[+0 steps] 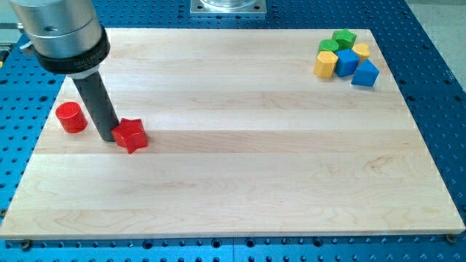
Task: Place red blocks at the center of the board
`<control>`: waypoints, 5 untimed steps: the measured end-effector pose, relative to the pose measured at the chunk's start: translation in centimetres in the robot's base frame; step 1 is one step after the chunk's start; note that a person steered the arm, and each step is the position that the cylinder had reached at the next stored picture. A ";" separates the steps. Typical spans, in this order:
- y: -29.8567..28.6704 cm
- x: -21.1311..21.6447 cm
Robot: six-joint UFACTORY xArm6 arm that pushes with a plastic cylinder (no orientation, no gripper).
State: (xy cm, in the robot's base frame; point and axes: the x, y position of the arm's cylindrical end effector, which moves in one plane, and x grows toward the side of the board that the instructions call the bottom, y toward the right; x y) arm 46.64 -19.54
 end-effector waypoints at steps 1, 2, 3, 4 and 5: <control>-3.2 2.7; -3.1 5.7; -3.0 5.7; 1.5 4.1; 3.6 3.2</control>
State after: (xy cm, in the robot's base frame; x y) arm 49.83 -15.96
